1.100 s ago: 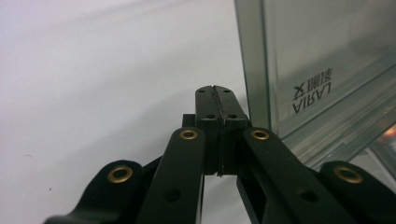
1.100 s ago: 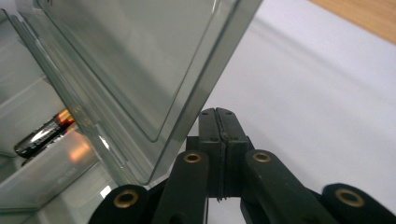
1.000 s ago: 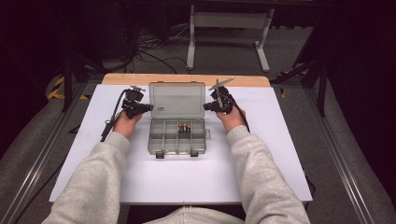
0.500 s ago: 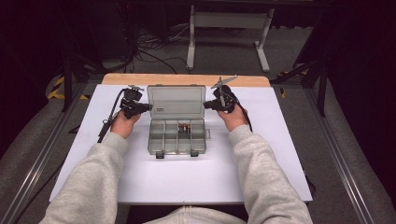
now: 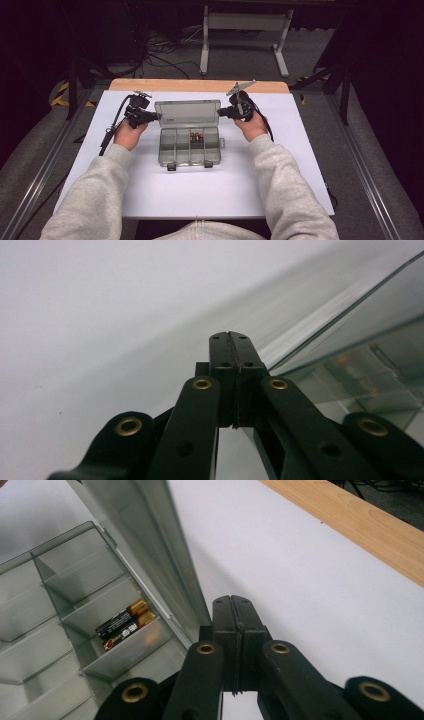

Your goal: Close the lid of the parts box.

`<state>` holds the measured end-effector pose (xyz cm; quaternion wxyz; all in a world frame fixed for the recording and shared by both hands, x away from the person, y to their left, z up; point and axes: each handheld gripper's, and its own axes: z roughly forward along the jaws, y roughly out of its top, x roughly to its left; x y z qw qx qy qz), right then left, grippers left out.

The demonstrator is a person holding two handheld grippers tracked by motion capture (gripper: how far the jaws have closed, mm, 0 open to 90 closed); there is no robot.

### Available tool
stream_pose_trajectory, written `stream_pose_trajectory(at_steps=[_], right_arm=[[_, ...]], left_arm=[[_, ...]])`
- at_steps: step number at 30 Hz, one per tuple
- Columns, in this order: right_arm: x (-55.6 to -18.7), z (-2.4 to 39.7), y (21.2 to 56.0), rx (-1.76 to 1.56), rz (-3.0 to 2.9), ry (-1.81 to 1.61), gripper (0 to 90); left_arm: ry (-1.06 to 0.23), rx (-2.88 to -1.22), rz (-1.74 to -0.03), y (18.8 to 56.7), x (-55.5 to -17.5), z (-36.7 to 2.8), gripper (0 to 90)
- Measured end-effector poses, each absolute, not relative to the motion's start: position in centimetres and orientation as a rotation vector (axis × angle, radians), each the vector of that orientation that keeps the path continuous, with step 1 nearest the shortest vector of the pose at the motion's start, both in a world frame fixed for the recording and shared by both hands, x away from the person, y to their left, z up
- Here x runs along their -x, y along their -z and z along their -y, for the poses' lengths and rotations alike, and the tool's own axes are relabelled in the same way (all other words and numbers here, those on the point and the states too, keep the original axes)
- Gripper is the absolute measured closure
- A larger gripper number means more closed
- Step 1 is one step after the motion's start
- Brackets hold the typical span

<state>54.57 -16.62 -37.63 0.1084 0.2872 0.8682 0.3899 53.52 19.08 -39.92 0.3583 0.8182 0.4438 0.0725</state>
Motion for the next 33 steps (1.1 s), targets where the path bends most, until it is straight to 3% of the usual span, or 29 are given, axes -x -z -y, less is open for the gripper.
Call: stream_pose_trajectory(at_steps=[8,33], right_arm=[[-53.3,16.8,37.1,-0.794,-2.565,-1.184,90.0],[-49.3,16.1,36.3,-0.71,-2.658,-1.172,90.0]], left_arm=[[-0.107,-2.098,-1.049,39.0,-52.4,-19.5,88.6],[-0.042,-2.156,-0.87,37.5,-48.4,-19.5,88.7]])
